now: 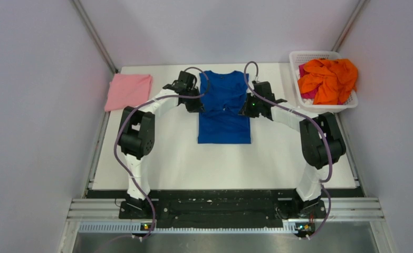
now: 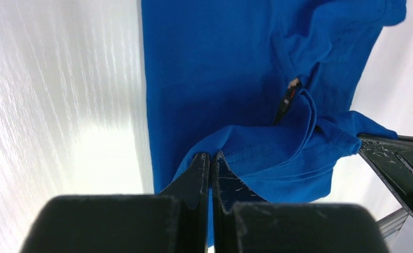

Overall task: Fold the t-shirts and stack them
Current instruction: Fold the folded rectangular tshirt in 1/3 of the way, then grab one side of the 2/3 rectangular tshirt with both arms

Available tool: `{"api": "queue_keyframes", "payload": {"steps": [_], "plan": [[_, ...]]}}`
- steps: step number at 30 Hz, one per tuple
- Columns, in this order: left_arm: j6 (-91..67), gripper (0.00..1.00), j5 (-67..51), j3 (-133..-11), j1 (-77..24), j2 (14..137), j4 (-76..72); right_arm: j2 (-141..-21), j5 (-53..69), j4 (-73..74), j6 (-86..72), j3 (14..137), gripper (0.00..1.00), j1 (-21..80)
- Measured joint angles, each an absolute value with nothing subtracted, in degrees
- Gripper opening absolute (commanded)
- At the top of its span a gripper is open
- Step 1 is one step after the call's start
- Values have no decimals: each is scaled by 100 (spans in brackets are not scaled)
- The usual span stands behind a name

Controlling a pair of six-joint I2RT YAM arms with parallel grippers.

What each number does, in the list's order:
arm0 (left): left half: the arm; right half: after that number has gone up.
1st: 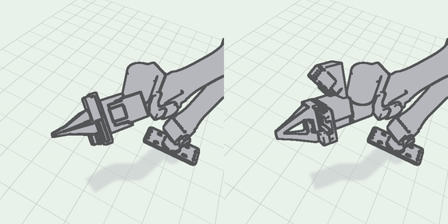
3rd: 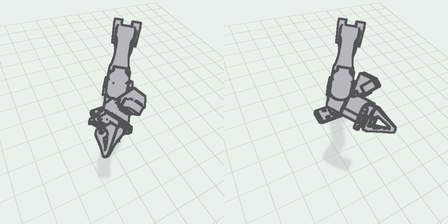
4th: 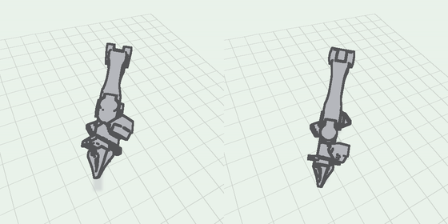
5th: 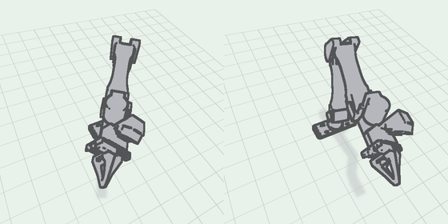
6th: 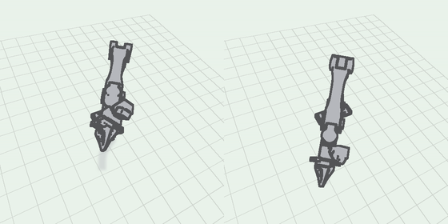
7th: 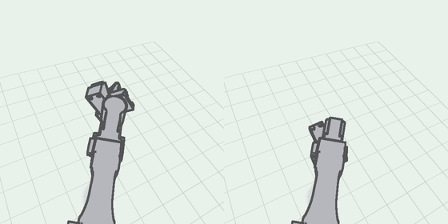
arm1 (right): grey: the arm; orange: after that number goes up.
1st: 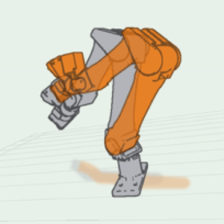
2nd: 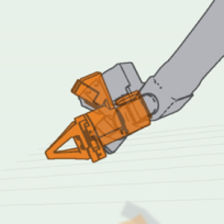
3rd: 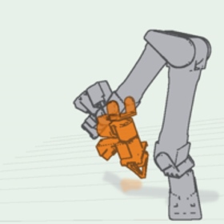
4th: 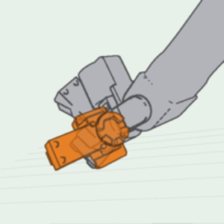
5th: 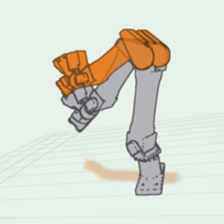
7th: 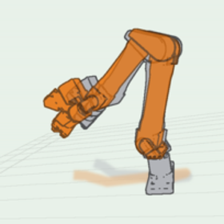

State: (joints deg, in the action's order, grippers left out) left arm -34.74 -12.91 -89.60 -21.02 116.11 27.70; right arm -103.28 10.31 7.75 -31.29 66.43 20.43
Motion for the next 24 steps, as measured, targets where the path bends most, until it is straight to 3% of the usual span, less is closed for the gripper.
{"api": "queue_keyframes", "payload": {"steps": [5,6,7,9,10,11,14,15,19,24], "plan": [[-3489,22,-1378,-9214,-1990,11972,2786,-10829,1039,628,-3181,6987,2,1981],[-3518,31,-1413,-9249,-1957,12029,2794,-10892,1017,620,-3208,7024,4,1970],[-3529,39,-1441,-9286,-1920,12064,2788,-10943,972,591,-3232,7054,9,1957],[-3551,60,-1522,-9367,-1831,12119,2773,-10960,910,563,-3286,7061,33,1931],[-3581,70,-1566,-9413,-1772,12134,2740,-10960,869,552,-3304,7087,38,1914],[-3557,77,-1588,-9445,-1730,12136,2716,-10960,829,539,-3354,7118,44,1900],[-3551,87,-1649,-9531,-1623,12125,2659,-10958,696,464,-3361,7247,69,1852],[-3551,97,-1653,-9531,-1597,12110,2657,-10954,663,421,-3385,7255,74,1844],[-3529,99,-1678,-9314,-1590,11850,2639,-10770,574,381,-3317,7159,92,1835],[-3559,99,-1811,-8322,-1625,10927,2536,-9924,613,375,-3227,6449,99,1835]]}}
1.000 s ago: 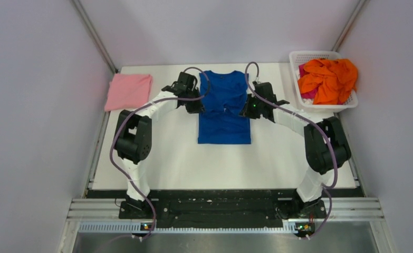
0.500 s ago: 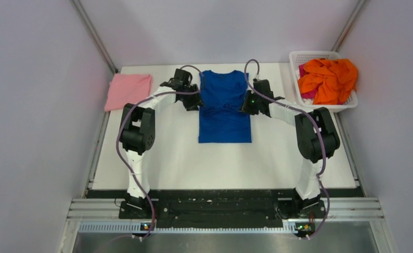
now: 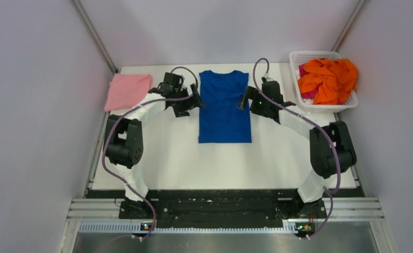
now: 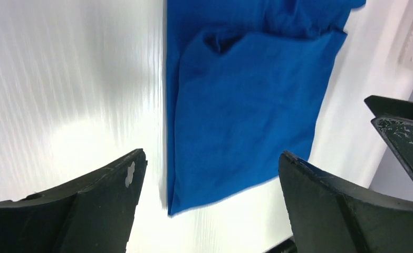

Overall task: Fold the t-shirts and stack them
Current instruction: Grab one side of the 2/3 rectangular tshirt with both arms

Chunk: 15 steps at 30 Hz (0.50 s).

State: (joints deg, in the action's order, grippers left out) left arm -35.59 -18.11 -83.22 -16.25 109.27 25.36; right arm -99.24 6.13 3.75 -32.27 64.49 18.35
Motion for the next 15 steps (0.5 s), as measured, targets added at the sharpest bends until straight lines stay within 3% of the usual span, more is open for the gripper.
{"api": "queue_keyframes", "payload": {"steps": [9,13,15], "plan": [[-3789,99,-1925,-6287,-2036,9688,2351,-8274,799,414,-3406,4348,93,1876],[-3907,98,-1955,-5854,-2209,9714,2353,-8215,921,436,-3522,3811,87,1911],[-3938,92,-1964,-5815,-2217,9751,2338,-8208,947,414,-3573,3750,79,1914]]}}
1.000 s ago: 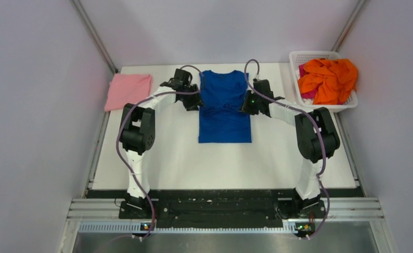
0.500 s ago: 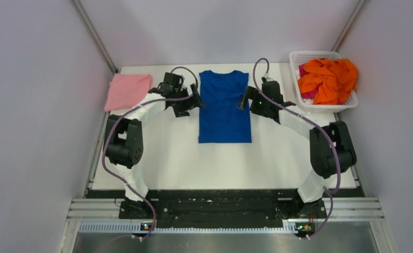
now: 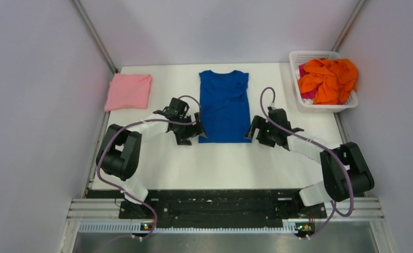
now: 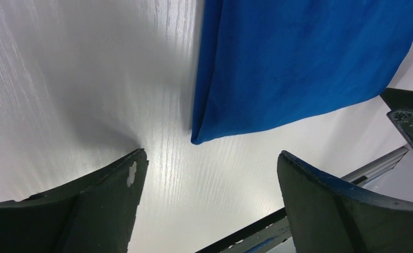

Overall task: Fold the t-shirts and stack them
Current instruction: Grab one side of the 2/3 rectangular tshirt with both arms

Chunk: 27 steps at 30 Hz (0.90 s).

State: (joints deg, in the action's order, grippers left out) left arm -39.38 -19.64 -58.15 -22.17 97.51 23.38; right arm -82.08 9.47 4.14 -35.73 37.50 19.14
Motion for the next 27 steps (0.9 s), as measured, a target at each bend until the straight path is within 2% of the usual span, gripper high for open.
{"api": "queue_keyframes", "payload": {"steps": [4,8,11,16,17,19,23,27], "plan": [[-4029,74,-1968,-5817,-2255,9898,2121,-8226,967,298,-3667,3747,60,1959],[-4117,56,-2075,-5867,-2287,10086,1986,-8401,1015,123,-3730,3747,49,1984],[-4169,49,-2167,-5898,-2322,10204,1900,-8552,1061,84,-3754,3747,43,2008],[-4202,29,-2141,-5902,-2383,10304,1861,-8650,1072,-14,-3765,3747,33,2176],[-4213,22,-2145,-5913,-2388,10335,1859,-8674,1072,-47,-3769,3747,27,2204],[-4222,0,-2145,-5953,-2390,10409,1861,-8722,1076,-99,-3771,3747,19,2248],[-4254,0,-2180,-6031,-2399,10508,1852,-8785,1050,-126,-3776,3745,0,2320],[-4252,0,-2143,-5999,-2405,10473,1835,-8764,1013,-148,-3747,3704,0,2370]]}}
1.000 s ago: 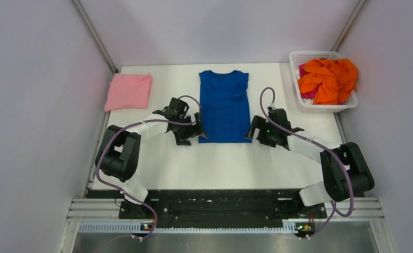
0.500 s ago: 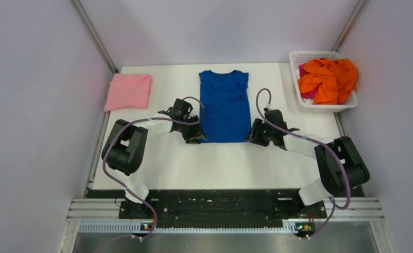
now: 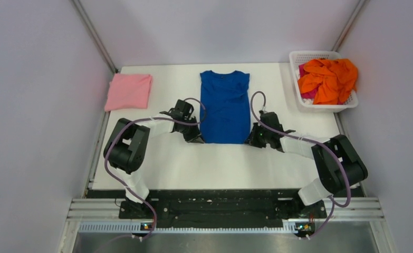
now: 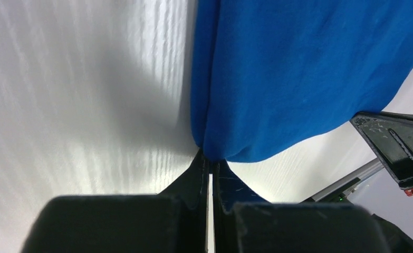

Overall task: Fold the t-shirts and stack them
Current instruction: Grab one side of the 2/3 rectangular tshirt with both arms, then fold the long partially folded tshirt into a neat square

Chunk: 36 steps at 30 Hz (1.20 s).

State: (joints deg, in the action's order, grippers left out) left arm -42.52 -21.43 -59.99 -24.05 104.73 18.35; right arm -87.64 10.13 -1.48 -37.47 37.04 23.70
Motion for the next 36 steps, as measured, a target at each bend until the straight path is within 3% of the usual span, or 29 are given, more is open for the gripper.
{"api": "queue_keyframes", "payload": {"steps": [5,11,15,21,28,36], "plan": [[-4204,0,-1953,-5382,-2440,9896,1806,-8285,937,115,-3640,3411,0,2650],[-4125,0,-1678,-4510,-2665,8103,2338,-6751,1066,1162,-3597,3256,0,3404],[-4069,0,-1511,-4473,-2888,6700,2808,-5555,1417,1726,-3776,3262,0,3662],[-4071,0,-1284,-4578,-3002,5572,3284,-4842,1627,2340,-3883,3489,0,3750],[-4053,0,-784,-5009,-2991,5717,3083,-4934,1026,2381,-3747,4252,0,3699],[-3924,0,-642,-5946,-2606,7133,2512,-5736,770,1693,-3625,4501,0,2867]]}}
